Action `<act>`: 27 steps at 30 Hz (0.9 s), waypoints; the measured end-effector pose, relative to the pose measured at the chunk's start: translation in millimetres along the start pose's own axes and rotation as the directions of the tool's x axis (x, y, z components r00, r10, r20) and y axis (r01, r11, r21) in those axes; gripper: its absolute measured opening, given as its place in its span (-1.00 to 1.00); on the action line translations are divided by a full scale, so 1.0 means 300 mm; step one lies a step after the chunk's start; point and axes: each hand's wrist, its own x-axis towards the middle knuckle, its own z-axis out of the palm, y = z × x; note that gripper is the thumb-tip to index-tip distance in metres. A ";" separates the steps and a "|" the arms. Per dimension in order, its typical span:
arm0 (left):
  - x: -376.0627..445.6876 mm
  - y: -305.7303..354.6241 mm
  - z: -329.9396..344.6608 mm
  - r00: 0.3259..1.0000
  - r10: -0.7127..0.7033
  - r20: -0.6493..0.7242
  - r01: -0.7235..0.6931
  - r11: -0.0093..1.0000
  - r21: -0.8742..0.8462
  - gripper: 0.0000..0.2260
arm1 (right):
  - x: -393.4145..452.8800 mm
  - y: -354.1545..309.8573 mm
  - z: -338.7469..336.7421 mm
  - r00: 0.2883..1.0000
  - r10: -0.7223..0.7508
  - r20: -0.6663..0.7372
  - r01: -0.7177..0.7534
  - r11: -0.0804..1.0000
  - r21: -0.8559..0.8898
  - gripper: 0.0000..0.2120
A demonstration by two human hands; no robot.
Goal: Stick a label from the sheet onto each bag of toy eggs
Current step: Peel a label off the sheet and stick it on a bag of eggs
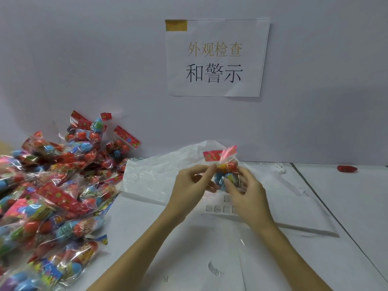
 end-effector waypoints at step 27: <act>0.110 -0.078 -0.297 0.911 0.066 -0.407 0.313 0.531 0.788 -0.65 | 0.027 -0.059 -0.264 0.774 -0.226 0.592 -0.628 -0.146 0.765 -0.46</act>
